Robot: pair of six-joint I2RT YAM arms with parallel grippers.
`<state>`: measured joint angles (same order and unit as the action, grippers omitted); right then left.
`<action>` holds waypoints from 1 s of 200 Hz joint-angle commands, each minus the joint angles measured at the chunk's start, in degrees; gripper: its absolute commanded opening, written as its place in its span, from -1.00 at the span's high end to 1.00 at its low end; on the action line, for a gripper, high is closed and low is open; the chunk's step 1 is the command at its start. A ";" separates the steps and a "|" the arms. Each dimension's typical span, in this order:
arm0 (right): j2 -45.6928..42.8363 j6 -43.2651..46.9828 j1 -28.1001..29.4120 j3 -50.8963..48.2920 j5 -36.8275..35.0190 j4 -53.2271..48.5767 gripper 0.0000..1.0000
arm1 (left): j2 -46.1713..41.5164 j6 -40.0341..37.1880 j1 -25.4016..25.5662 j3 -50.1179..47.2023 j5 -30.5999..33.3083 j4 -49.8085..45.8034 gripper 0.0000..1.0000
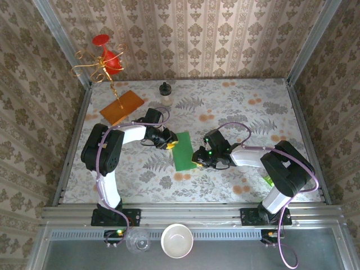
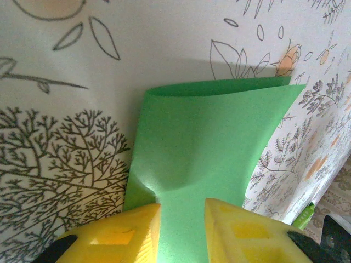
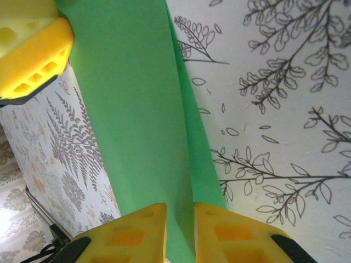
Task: Fold a paper plane with a square sheet of paper (pick it up from the middle)
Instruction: Fold the triangle a second time at the center of the table.
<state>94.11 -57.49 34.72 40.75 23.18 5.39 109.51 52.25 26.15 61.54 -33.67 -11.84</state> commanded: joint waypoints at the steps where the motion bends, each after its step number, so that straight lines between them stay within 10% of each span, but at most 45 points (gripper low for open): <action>1: 1.12 -1.09 -0.35 -0.32 1.42 1.96 0.57 | 2.98 -1.27 0.30 -0.86 2.73 -3.57 0.40; 200: -5.35 -0.95 -1.06 -0.26 1.99 -7.67 1.00 | 1.53 -7.58 0.29 2.07 -0.61 -0.73 0.56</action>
<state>89.82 -58.74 34.00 39.90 24.40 0.01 109.56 46.54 26.55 62.43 -33.89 -12.38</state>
